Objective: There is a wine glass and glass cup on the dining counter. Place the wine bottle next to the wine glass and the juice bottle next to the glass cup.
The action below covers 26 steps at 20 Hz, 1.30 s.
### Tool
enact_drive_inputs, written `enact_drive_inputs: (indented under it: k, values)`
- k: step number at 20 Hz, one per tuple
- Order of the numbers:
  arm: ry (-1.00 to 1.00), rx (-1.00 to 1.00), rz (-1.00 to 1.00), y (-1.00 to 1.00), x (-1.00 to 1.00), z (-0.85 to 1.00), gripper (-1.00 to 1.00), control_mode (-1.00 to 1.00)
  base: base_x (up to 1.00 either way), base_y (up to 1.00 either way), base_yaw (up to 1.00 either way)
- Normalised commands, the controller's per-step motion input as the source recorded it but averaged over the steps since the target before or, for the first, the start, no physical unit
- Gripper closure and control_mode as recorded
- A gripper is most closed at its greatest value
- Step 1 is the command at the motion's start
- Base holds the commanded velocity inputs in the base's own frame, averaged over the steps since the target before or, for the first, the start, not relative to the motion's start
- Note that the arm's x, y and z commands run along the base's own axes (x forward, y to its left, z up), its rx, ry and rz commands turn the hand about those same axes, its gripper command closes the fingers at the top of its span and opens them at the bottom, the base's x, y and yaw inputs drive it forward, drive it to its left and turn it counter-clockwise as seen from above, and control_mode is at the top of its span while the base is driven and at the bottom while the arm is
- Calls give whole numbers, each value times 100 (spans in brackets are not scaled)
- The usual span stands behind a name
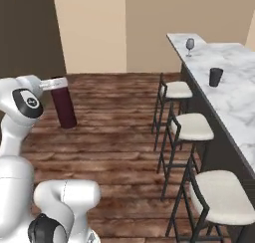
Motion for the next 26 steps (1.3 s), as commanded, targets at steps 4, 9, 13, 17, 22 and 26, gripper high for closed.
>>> enact_drive_inputs:
  k: [4,9,13,17,22,26]
  values:
    - [0,0,0,0,0,0,100,100,54,0,-67]
    - [0,0,0,0,0,0,100,100,58,1,-67]
    - [0,0,0,0,0,0,100,100,76,30,-68]
    - [0,0,0,0,0,0,100,100,80,47,-63]
    - [0,0,0,0,0,0,100,100,80,43,-61]
    - [0,0,0,0,0,0,100,100,81,36,-62]
